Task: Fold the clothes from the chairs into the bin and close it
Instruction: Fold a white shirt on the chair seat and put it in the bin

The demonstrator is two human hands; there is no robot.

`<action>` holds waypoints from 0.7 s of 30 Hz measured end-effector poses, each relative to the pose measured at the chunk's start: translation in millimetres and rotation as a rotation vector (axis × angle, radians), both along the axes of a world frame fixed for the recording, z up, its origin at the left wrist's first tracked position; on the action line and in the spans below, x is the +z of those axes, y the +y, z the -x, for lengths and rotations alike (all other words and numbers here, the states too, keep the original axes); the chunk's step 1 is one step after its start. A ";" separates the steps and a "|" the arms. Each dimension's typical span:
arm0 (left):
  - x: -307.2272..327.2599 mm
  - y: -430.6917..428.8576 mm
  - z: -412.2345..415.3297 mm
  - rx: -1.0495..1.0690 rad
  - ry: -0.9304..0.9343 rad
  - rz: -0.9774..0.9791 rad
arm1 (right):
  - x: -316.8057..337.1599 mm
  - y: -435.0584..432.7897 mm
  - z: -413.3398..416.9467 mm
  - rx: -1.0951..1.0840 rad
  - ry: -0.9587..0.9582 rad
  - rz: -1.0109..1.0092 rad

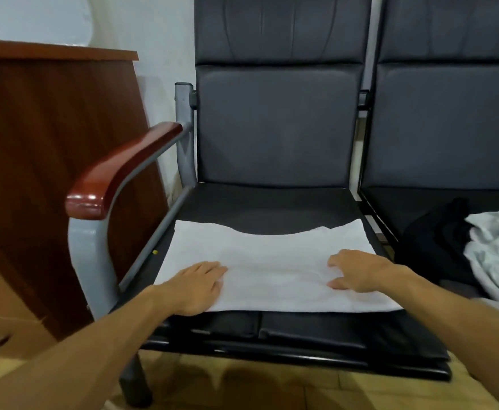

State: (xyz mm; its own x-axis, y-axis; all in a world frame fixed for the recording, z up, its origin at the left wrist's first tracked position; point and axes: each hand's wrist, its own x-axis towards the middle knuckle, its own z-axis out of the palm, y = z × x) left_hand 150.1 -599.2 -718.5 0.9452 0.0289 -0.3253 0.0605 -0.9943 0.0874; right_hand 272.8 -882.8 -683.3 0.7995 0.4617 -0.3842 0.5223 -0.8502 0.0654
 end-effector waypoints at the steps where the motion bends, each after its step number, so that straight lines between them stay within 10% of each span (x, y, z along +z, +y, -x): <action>1: 2.8 -2.0 2.2 -0.012 0.027 0.010 | 2.5 -3.4 3.4 -0.007 0.018 0.002; 9: 25.1 -11.1 5.1 0.031 -0.078 0.241 | 4.4 -23.9 11.6 -0.135 0.064 -0.027; 14: 22.3 7.6 -5.2 0.432 -0.295 -0.022 | -2.5 -14.8 7.8 -0.143 -0.036 -0.096; 21: 20.2 16.6 -9.9 0.536 -0.042 -0.291 | -16.7 0.4 0.4 -0.167 -0.160 -0.205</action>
